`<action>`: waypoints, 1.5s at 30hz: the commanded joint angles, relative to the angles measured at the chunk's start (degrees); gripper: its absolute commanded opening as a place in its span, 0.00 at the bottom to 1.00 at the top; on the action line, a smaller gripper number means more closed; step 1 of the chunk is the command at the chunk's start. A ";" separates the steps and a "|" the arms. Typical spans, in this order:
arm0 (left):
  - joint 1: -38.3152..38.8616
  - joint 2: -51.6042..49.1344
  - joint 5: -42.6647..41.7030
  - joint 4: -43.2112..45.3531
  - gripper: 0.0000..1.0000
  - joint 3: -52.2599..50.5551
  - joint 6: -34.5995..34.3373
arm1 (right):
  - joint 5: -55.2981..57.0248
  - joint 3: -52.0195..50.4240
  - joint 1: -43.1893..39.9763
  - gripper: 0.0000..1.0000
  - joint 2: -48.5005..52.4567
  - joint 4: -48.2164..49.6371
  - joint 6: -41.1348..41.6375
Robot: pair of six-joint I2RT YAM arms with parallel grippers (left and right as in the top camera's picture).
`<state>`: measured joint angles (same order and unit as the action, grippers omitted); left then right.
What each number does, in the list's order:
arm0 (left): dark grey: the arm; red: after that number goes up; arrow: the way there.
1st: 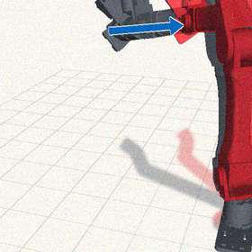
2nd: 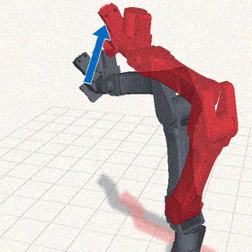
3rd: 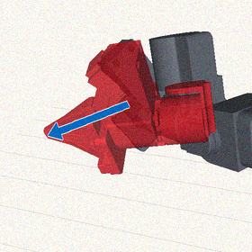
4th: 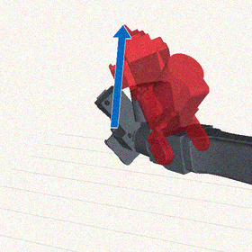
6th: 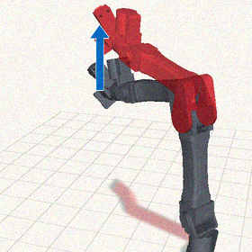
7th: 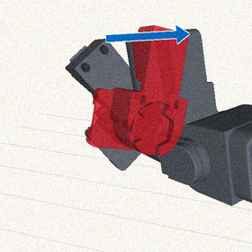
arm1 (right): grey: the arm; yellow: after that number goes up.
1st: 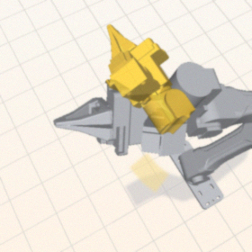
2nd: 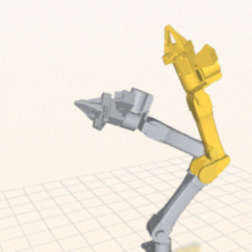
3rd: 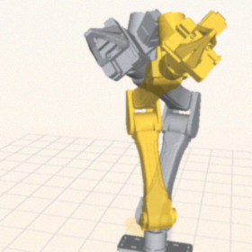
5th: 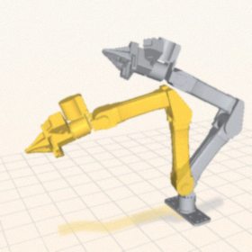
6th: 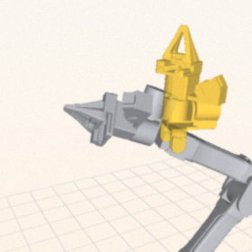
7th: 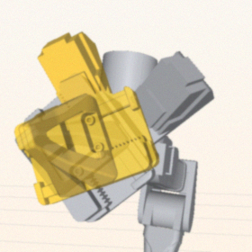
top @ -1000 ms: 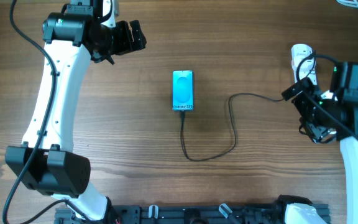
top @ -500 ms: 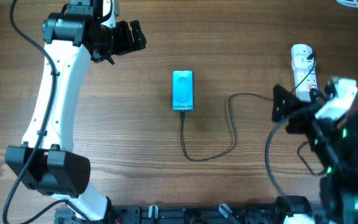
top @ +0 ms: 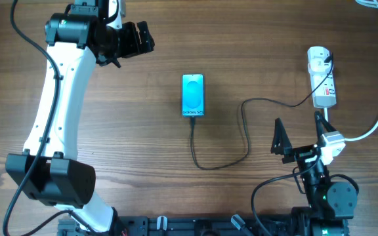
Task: Plug charger to phone and switch on socket
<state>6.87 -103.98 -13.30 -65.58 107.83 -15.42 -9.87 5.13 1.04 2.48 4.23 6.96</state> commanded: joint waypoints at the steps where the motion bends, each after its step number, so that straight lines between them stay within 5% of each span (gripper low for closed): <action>1: -0.28 -0.33 0.35 0.17 1.00 -0.13 -0.46 | 2.97 -3.72 0.28 1.00 -2.34 3.50 -1.95; 9: -0.28 -0.33 0.35 0.17 1.00 -0.13 -0.46 | 3.37 -4.85 0.28 1.00 -2.32 2.14 -9.97; 15: -0.28 -0.33 0.35 0.17 1.00 -0.13 -0.46 | 6.08 -4.83 0.28 1.00 -2.25 -4.31 -3.85; 26: -0.28 -0.33 0.35 0.17 1.00 -0.13 -0.46 | 5.64 -4.83 0.28 1.00 -2.23 -4.35 -11.43; 45: -0.28 -0.33 0.35 0.17 1.00 -0.13 -0.46 | 5.57 -4.83 0.28 1.00 -2.23 -4.17 -9.94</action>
<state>6.87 -103.98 -13.30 -65.56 107.83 -15.42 -4.56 0.36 1.04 0.89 -0.08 -3.11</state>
